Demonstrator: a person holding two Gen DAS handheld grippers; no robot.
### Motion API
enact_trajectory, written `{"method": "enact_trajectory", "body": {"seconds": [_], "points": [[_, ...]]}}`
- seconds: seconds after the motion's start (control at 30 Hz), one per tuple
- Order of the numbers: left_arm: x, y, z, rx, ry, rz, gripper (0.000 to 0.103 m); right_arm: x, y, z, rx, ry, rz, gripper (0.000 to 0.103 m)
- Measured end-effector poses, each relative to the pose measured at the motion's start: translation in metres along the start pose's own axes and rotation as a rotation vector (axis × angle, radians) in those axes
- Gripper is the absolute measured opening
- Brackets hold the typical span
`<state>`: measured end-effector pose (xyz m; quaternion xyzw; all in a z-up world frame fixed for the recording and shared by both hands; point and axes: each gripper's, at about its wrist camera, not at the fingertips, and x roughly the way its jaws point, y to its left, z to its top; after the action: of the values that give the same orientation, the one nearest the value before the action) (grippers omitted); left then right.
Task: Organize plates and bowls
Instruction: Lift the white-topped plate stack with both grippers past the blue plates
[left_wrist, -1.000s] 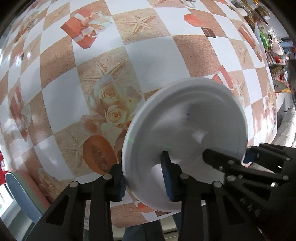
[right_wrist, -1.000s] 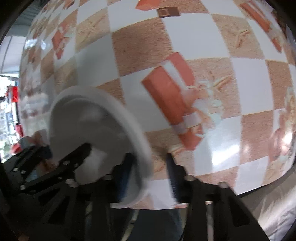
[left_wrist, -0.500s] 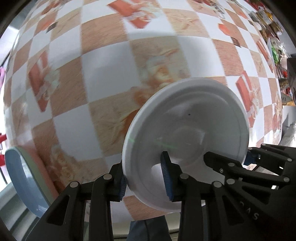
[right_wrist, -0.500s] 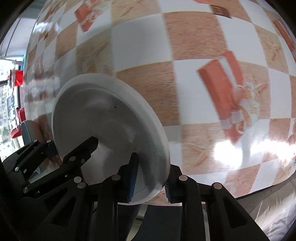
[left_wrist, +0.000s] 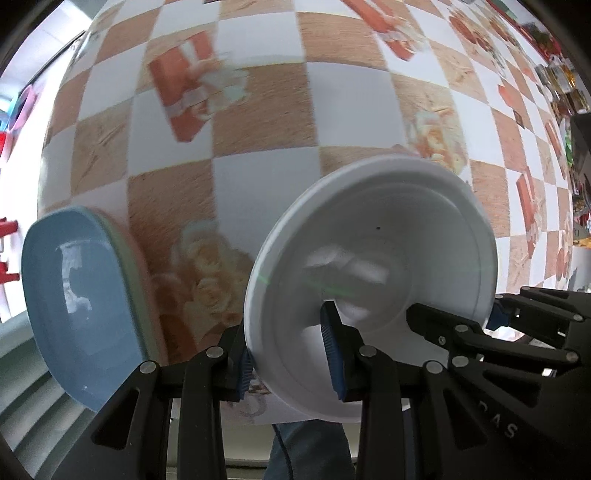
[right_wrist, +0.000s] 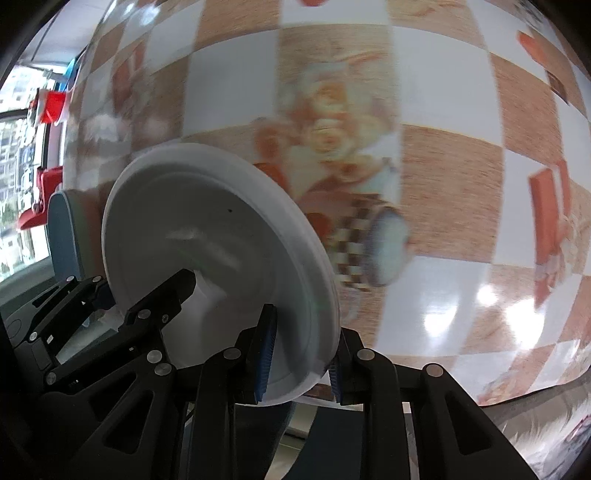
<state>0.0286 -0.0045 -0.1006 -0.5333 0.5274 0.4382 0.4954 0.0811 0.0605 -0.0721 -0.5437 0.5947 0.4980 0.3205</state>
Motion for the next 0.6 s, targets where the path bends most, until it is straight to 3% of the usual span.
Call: {"method": "enact_trajectory", "body": {"seconds": [0.2,0.6], "points": [[0.007,0.004,-0.02,-0.018,0.0,-0.009,0.036,0.001,0.001,0.005,-0.03,0.005,-0.014,0.028],[-0.003,0.016,-0.016,0.0,-0.027,0.002,0.031,0.025,-0.002,-0.015,-0.016,0.001,-0.006,0.028]]}}
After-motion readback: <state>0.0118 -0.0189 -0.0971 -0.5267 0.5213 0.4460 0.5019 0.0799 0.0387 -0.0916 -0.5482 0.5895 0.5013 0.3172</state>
